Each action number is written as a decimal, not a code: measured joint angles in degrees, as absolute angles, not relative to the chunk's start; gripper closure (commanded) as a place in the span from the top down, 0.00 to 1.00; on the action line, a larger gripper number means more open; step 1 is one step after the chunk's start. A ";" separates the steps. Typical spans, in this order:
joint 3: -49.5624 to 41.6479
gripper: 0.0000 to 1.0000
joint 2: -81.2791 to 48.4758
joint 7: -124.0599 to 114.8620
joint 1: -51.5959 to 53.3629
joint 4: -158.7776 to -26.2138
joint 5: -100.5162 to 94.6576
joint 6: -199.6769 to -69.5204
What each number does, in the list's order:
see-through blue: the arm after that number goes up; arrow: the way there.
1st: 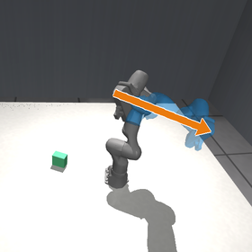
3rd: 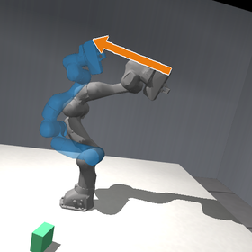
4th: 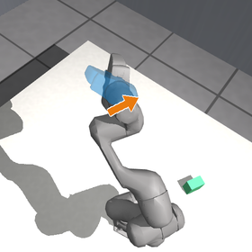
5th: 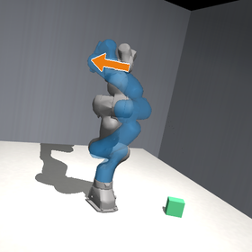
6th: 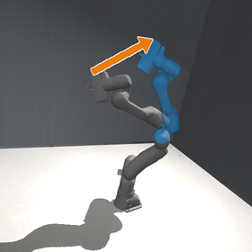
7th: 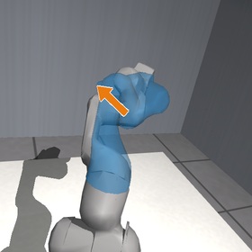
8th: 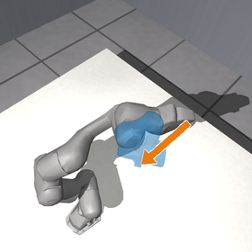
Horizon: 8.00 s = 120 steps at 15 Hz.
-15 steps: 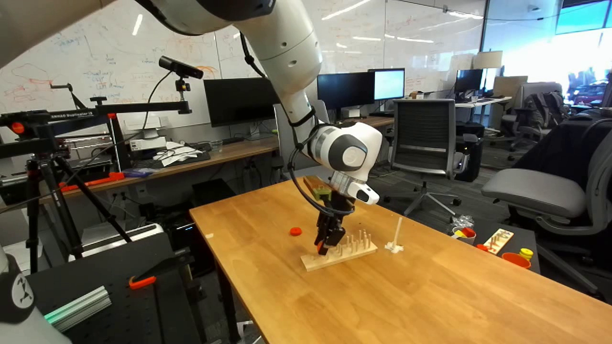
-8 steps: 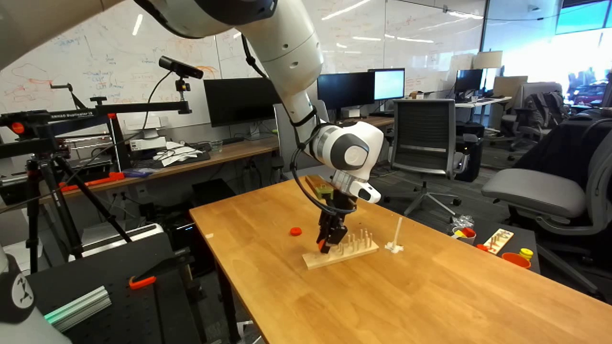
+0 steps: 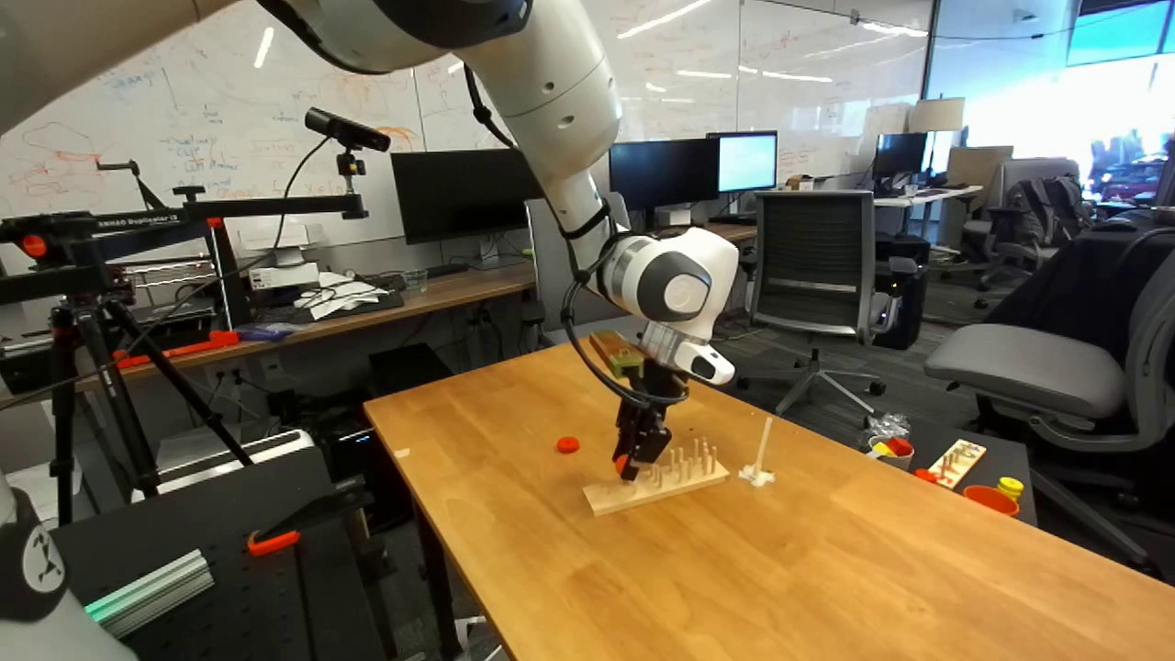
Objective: Pick up the orange ring on the right and place it on the wooden stand
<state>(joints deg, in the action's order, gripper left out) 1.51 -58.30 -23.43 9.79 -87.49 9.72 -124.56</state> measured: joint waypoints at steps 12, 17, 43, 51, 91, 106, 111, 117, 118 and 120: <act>1.51 0.20 -58.36 -23.43 9.79 -86.77 9.72 -123.35; 1.51 0.20 -58.60 -23.44 9.76 -86.72 9.72 -122.76; 1.47 0.20 -61.27 -23.44 9.54 -83.20 9.72 -120.80; 1.47 0.20 -61.27 -23.44 9.82 -82.53 9.72 -120.74; 1.33 0.20 -61.53 -23.63 10.94 -84.44 9.72 -120.68; 1.47 0.20 -61.12 -23.68 10.97 -85.59 9.72 -120.68; 1.47 0.20 -59.33 -23.67 10.96 -87.20 9.72 -120.79; 1.47 0.20 -55.18 -23.63 10.95 -89.76 9.72 -120.83; 1.47 0.20 -54.59 -23.62 10.95 -90.11 9.72 -120.83; 1.47 0.20 -53.54 -23.59 10.95 -90.57 9.72 -120.84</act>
